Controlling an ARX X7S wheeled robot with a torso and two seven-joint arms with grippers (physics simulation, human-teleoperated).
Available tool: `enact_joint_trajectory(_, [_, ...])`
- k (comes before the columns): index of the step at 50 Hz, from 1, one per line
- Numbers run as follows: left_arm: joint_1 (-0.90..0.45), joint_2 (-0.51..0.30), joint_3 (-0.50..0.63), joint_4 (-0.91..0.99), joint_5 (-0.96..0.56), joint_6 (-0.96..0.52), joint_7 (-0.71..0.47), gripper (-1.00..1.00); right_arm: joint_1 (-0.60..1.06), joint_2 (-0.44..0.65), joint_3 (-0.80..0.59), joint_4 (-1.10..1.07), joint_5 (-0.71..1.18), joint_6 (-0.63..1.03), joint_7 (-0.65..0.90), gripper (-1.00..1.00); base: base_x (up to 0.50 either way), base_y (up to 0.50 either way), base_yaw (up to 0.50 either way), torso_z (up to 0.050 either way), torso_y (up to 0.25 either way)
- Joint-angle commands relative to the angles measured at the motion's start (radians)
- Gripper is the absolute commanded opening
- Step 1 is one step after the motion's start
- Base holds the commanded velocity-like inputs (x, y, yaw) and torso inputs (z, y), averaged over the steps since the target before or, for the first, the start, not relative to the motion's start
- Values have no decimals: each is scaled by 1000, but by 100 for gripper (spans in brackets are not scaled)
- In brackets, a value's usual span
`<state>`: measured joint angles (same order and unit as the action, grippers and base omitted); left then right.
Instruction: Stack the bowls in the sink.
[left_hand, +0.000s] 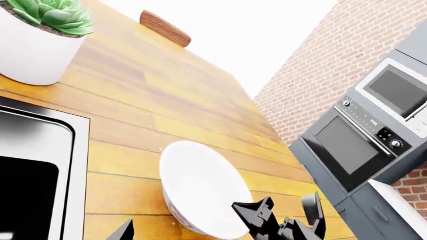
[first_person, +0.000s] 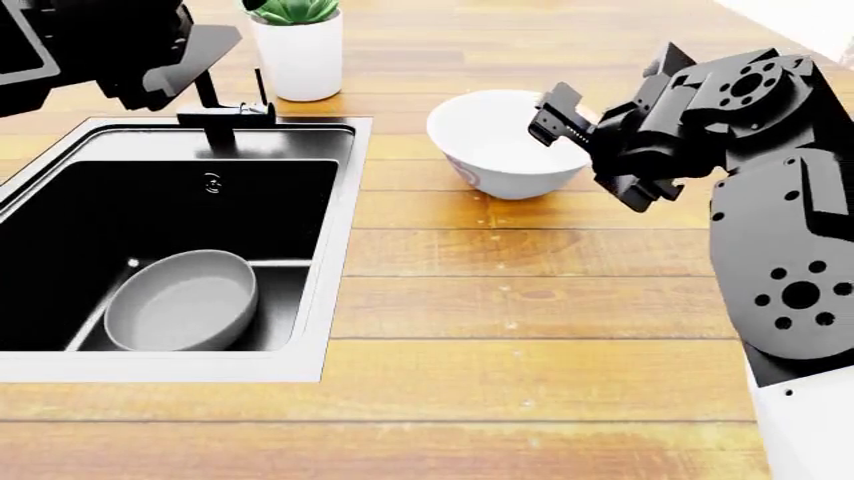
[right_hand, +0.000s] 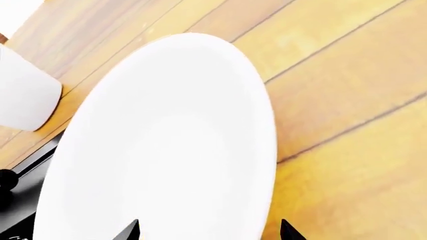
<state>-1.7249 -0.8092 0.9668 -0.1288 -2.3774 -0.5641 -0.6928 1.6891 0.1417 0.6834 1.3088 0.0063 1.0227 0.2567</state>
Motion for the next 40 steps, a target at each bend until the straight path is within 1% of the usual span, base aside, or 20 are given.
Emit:
enact_joint_trajectory(1, [8,-4,-4,6,2,6,-2,100,-29,-15,20,0,-8,-13,25,100,0,0,0,0,0])
enact_joint_trajectory(10, [14,-10,-6,9,5,8,-2,100,-48,-20,13,0,-7,-12,26,100,0,0,0,0,0])
enact_joint_trajectory(11, [14,-11,-6,9,5,9,-3,100,-49,-20,12,0,-7,-11,25,-100,0,0,0,0,0])
enact_joint_trajectory(25, [7,-10,-9,6,7,4,-7,100,-35,-17,7,0,-5,-12,19,-100,0,0,0,0,0])
enact_joint_trajectory(40, [5,-5,-14,4,9,4,-4,100,60,-24,-2,0,-3,5,-43,-100,0,0,0,0,0])
